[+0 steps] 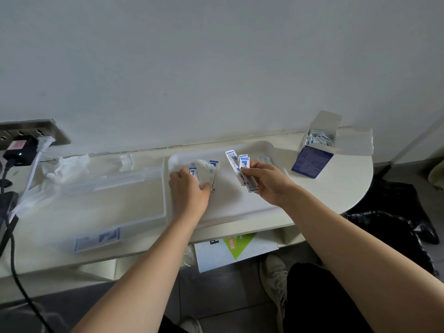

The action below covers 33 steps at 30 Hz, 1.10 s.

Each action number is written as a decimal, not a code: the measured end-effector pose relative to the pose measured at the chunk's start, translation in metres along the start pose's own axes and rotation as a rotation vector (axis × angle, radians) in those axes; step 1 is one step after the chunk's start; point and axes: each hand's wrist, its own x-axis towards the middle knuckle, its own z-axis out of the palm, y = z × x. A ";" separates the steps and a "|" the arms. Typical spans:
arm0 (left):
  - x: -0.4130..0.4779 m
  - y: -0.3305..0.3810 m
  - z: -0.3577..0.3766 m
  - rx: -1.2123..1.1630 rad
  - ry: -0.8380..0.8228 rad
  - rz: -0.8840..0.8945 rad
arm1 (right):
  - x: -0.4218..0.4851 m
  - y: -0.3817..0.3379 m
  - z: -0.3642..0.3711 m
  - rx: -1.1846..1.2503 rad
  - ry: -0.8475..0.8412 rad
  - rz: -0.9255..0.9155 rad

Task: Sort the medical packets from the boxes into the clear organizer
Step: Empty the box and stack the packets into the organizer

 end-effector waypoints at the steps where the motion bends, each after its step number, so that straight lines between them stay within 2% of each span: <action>1: -0.003 0.003 -0.001 0.056 0.031 0.022 | -0.001 -0.001 -0.001 0.004 -0.004 -0.002; 3: -0.007 0.009 0.000 0.118 0.169 0.101 | -0.001 -0.001 -0.001 0.007 -0.008 -0.011; 5: -0.008 0.015 0.003 0.058 0.328 0.239 | -0.001 -0.001 -0.002 -0.008 -0.014 -0.021; 6: -0.008 0.021 0.001 -0.057 0.301 0.267 | -0.001 -0.001 -0.002 -0.026 -0.018 -0.028; 7: -0.007 0.027 -0.001 -0.226 0.176 0.240 | -0.001 0.000 -0.001 -0.051 -0.024 -0.035; 9: -0.010 0.043 -0.006 -0.569 -0.174 0.080 | -0.001 0.000 0.000 -0.118 -0.053 -0.047; 11: -0.012 0.053 -0.007 -0.704 -0.306 -0.050 | 0.000 0.001 0.001 -0.185 -0.062 -0.060; 15: -0.014 0.057 -0.004 -0.862 -0.250 -0.128 | -0.001 -0.003 0.000 -0.245 0.005 -0.085; 19: -0.018 0.058 -0.006 -0.899 -0.194 -0.169 | -0.006 -0.007 0.001 -0.320 -0.027 -0.090; 25: -0.027 0.060 -0.014 -1.003 -0.300 -0.191 | -0.015 -0.007 0.003 -0.312 0.051 -0.172; 31: -0.035 0.058 -0.010 -0.989 -0.419 -0.190 | -0.019 -0.001 0.019 -0.322 -0.030 -0.242; 33: -0.034 0.051 -0.010 -0.924 -0.412 -0.139 | -0.018 -0.003 0.019 -0.462 0.026 -0.317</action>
